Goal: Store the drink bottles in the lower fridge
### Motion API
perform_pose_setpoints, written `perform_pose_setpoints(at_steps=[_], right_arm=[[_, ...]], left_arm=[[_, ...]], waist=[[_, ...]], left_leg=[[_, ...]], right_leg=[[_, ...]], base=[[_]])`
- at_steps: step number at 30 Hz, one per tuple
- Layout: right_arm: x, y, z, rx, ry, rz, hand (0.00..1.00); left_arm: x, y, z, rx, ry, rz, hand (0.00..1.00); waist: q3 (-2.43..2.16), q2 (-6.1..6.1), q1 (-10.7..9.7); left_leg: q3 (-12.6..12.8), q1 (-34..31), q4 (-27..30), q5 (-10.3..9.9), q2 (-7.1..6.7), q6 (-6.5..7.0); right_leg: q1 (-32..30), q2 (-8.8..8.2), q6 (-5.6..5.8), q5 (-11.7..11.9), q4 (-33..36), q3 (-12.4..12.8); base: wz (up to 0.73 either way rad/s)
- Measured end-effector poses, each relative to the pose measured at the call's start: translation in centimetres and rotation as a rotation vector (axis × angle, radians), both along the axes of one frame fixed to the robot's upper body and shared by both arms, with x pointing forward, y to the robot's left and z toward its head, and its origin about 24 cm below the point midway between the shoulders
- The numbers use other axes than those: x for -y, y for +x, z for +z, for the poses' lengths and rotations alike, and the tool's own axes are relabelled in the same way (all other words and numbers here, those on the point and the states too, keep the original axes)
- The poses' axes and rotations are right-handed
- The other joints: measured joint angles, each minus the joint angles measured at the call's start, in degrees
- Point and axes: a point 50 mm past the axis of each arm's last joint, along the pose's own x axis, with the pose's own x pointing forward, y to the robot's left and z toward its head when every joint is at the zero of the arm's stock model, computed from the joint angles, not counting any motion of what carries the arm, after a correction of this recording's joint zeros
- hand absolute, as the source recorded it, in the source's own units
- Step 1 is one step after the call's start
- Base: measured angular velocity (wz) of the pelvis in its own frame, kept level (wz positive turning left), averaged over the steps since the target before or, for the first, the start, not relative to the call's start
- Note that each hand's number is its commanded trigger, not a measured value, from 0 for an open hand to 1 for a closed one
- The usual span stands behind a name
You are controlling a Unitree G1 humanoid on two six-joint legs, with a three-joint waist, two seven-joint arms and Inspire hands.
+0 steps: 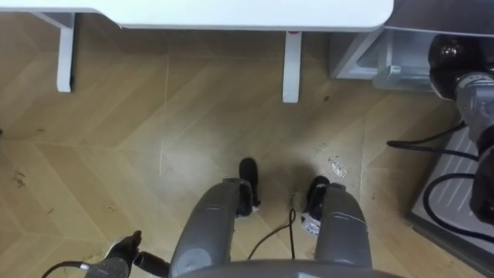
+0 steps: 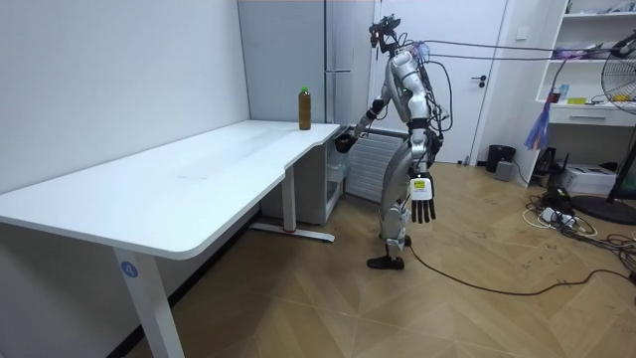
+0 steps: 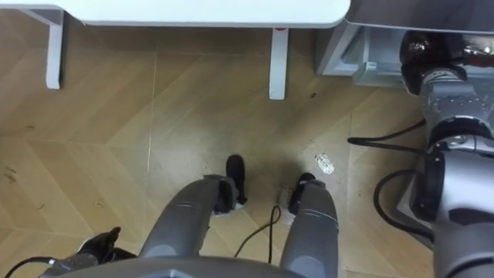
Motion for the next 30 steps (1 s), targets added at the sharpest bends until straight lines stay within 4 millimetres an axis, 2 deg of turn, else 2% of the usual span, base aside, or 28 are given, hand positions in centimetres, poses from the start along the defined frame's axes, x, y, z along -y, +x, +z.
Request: perform_pose_setpoints(at_steps=[2, 3, 4, 5, 30], right_arm=[[0.0, 0.0, 0.0, 0.0, 0.0, 0.0, 0.99], [0.01, -0.01, 0.0, -0.001, -0.001, 0.001, 0.76], [0.01, -0.01, 0.0, -0.002, -0.003, 0.001, 0.27], [0.02, -0.01, 0.0, -0.003, -0.004, 0.002, 0.0], [0.03, -0.06, -0.05, -0.028, -0.042, 0.03, 0.0]], left_arm=[[-0.01, 0.0, 0.0, 0.0, 0.0, 0.0, 0.0], [0.0, 0.0, 0.0, 0.0, 0.0, 0.001, 0.0], [-0.01, 0.0, 0.0, 0.0, 0.0, 0.001, 0.0], [-0.01, 0.0, 0.0, 0.001, -0.001, 0.003, 0.0], [-0.04, 0.01, 0.02, 0.0, -0.001, -0.006, 0.0]], waist=[[0.0, 0.0, 0.0], [0.0, 0.0, 0.0], [0.0, 0.0, 0.0], [0.01, -0.02, 0.0], [0.02, -0.62, 0.0]], left_leg=[[0.0, 0.0, 0.0, 0.0, 0.05, 0.02], [0.1, 0.0, 0.0, 0.0, 0.06, 0.03], [0.1, 0.0, 0.0, 0.0, 0.08, 0.03], [0.1, 0.0, 0.0, 0.0, 0.08, 0.03], [0.2, -0.2, 0.4, 0.0, 0.09, 0.02]], right_leg=[[0.0, 0.0, 0.0, 0.0, 0.0, -0.1], [0.0, 0.0, -0.01, 0.0, 0.0, 0.0], [0.0, 0.0, -0.02, 0.0, 0.1, 0.0], [0.0, 0.0, -0.03, 0.0, 0.1, 0.0], [-0.4, -0.27, -0.31, -0.4, 0.8, -0.2]], base=[[0.0], [0.0], [0.0], [0.0], [0.0]])
